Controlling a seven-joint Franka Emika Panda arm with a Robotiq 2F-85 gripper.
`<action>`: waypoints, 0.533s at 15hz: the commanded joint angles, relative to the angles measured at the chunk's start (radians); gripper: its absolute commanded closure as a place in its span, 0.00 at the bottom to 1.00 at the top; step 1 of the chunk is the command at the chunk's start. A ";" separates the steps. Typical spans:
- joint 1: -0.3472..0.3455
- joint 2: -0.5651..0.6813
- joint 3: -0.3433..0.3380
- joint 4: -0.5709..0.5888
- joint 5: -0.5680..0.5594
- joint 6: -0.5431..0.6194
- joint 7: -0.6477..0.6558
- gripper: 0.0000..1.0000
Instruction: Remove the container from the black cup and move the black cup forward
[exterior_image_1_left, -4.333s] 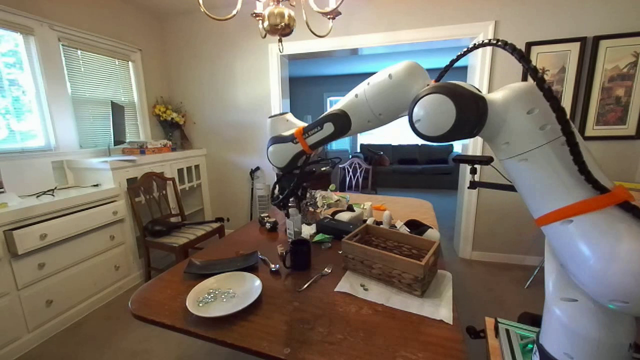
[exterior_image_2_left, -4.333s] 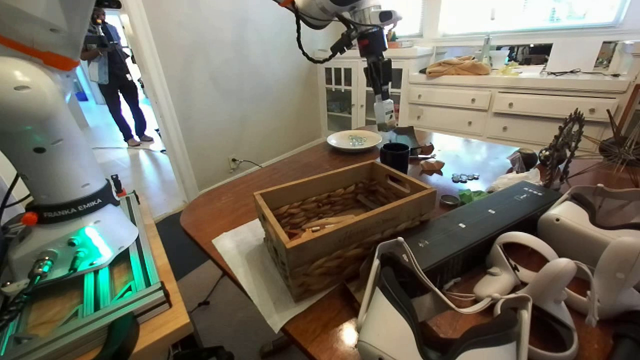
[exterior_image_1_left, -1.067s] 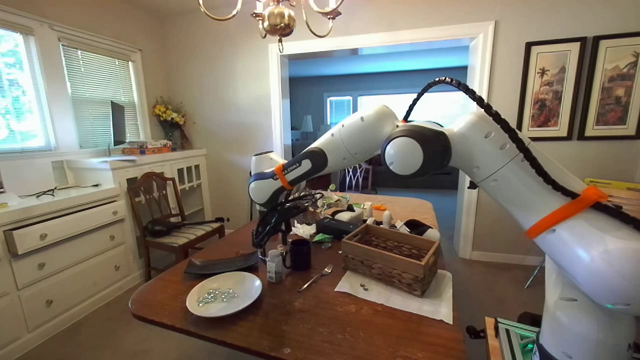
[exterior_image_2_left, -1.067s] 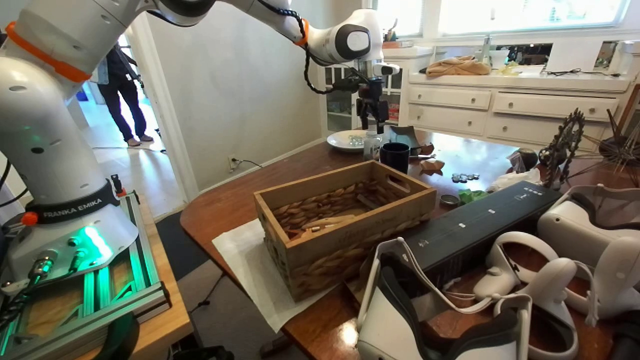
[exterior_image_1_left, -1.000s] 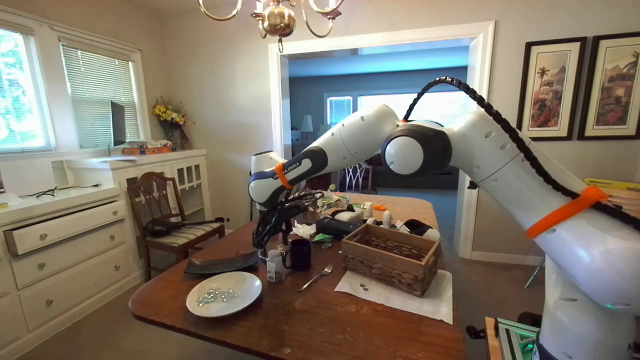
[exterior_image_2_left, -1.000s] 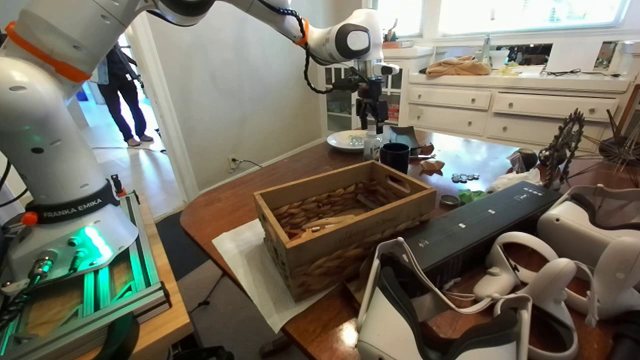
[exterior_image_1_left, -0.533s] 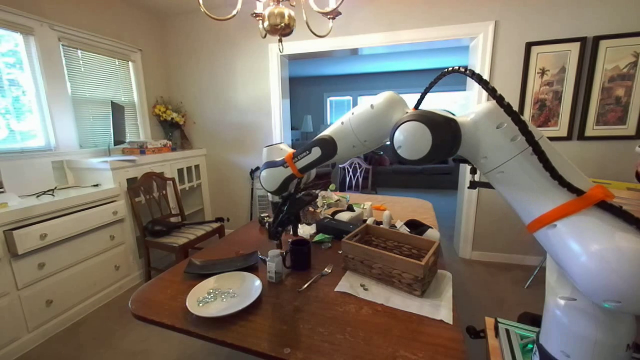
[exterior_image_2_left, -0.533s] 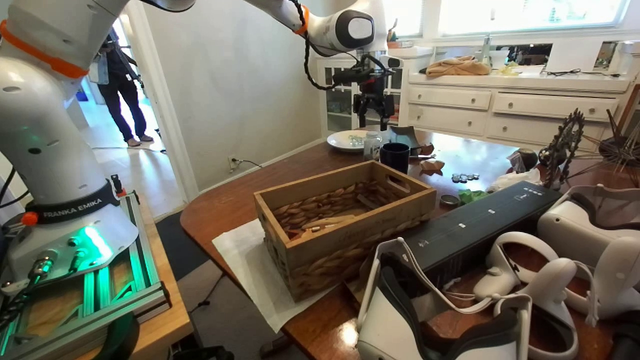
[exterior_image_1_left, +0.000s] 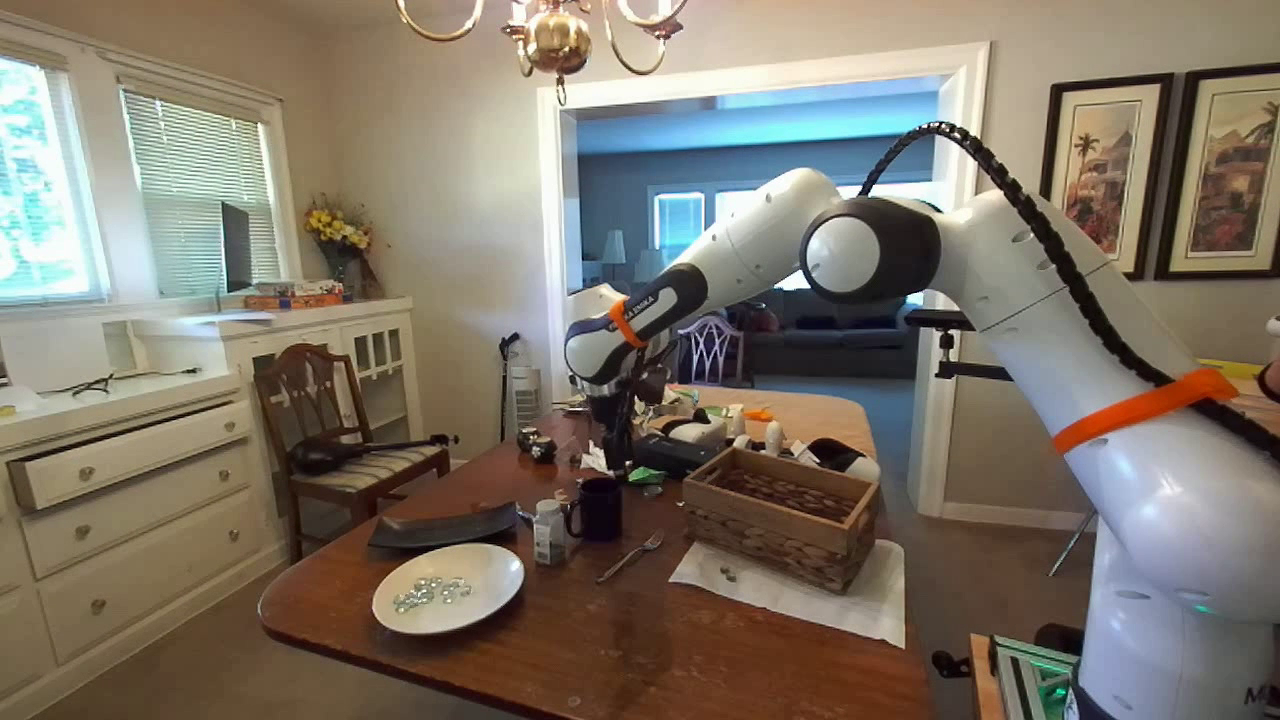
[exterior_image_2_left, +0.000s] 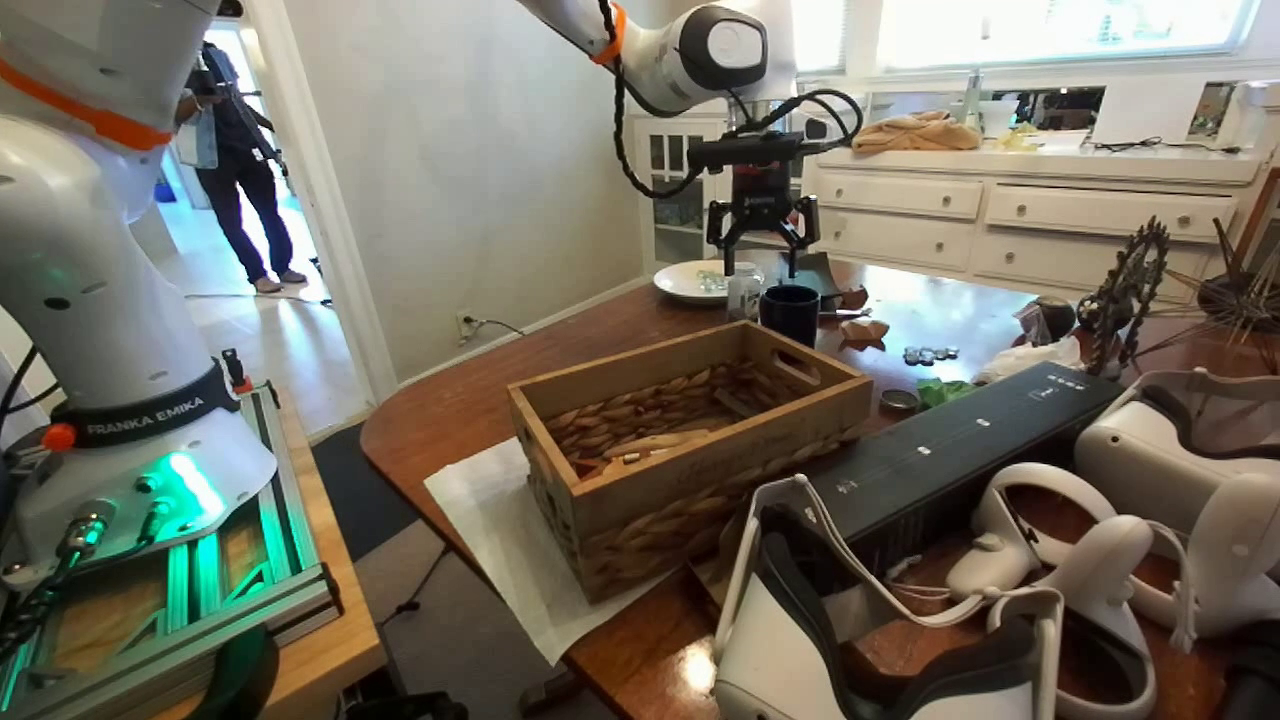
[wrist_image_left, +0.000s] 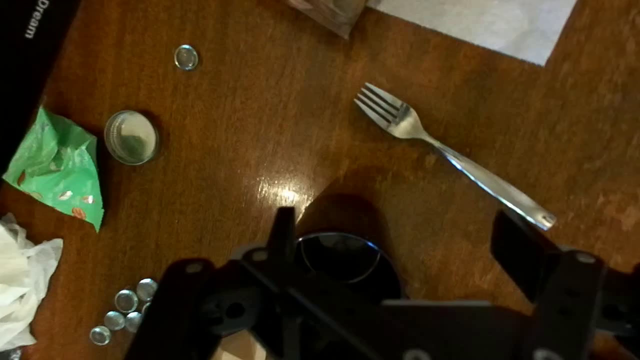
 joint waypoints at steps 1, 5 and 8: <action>-0.001 -0.020 0.017 -0.043 -0.078 0.009 -0.141 0.00; 0.045 0.009 -0.003 0.003 -0.178 -0.057 -0.219 0.00; 0.029 0.002 0.010 -0.007 -0.154 -0.031 -0.206 0.00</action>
